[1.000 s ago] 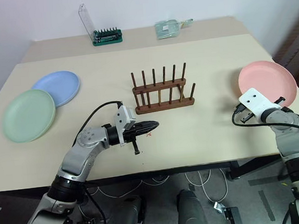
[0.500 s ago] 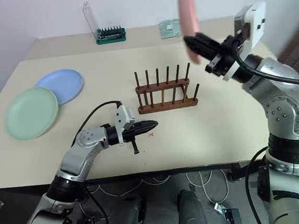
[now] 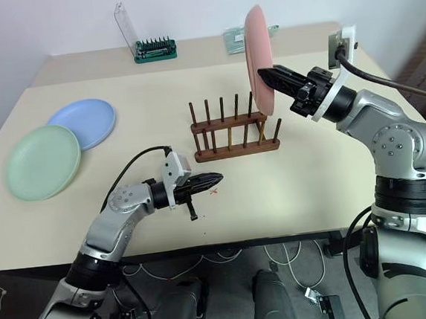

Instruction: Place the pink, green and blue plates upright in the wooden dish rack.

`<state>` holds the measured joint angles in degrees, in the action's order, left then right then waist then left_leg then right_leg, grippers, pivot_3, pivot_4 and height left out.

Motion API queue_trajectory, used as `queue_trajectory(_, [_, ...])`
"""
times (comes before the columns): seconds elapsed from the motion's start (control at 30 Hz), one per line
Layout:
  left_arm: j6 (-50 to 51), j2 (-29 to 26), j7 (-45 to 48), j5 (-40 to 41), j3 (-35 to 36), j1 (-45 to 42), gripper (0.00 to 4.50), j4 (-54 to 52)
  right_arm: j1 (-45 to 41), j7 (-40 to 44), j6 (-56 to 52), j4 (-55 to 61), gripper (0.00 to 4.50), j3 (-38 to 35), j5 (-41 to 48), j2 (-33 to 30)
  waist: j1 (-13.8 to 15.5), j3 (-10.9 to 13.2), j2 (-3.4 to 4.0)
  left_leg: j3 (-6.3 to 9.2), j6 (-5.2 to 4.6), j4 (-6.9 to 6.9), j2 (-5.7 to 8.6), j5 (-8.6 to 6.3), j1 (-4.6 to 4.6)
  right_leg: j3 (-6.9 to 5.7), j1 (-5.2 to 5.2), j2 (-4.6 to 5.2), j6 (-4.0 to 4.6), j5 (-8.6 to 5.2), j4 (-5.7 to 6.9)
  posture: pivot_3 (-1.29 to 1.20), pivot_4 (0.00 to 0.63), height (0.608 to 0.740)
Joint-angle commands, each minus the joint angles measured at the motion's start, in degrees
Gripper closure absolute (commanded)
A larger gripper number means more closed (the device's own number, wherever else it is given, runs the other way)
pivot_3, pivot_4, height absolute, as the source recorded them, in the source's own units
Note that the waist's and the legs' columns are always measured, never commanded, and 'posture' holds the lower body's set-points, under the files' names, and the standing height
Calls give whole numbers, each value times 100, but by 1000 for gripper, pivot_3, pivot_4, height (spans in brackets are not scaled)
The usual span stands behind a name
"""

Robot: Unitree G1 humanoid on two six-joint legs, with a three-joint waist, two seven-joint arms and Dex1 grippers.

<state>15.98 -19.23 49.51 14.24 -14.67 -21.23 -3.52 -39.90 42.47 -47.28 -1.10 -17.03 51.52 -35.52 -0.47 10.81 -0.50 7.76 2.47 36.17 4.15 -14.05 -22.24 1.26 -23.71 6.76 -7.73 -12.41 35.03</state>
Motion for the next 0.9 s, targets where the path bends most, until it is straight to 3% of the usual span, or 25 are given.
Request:
queue_trajectory(0.03, [-23, -24, -41, 28, 88, -10, 4500, -244, -118, 147, -17, -154, 4472, -108, 46, -71, -18, 0, 0, 0, 0, 0, 0, 0, 0, 0, 0, 0, 0, 0, 0, 0, 150, 740])
queue_trajectory(0.2, [-27, -42, -64, 20, 89, 6, 4500, -264, -191, 106, -93, -424, 4472, -222, 121, -2, -32, 0, 0, 0, 0, -2, -1, 0, -1, 0, -4, 0, 0, 0, 2, 0, 150, 740])
queue_trajectory(0.3, [-25, -53, -88, 12, 79, 8, 4500, -277, -178, 86, -92, -510, 3575, -260, 128, 29, -29, 0, 0, 0, 0, -2, -1, 0, -1, 0, -4, -1, 0, 0, 3, 0, 150, 740])
queue_trajectory(0.47, [-34, -85, -106, 23, 78, 20, 4500, -287, -233, -281, 445, -521, 1153, -260, -313, 81, -29, 0, 0, 0, 0, -1, -1, 0, -3, 1, -6, -1, 0, 0, 3, 0, 150, 740])
queue_trajectory(0.67, [-128, -58, -229, -32, 119, 2, 4500, -267, -400, -820, 1151, -688, 1153, -466, -827, 36, -29, 0, 0, -2, 0, -3, 0, 0, -4, 1, -8, -1, 0, 0, 3, 0, 150, 740])
queue_trajectory(0.9, [-394, 121, -921, -196, 573, -295, 4500, 92, -387, -940, 1585, 424, 1153, -338, -1312, -383, -24, 3, 6, -1, 0, -2, 0, 0, -12, 3, -18, -1, -1, 0, 5, 0, 150, 740])
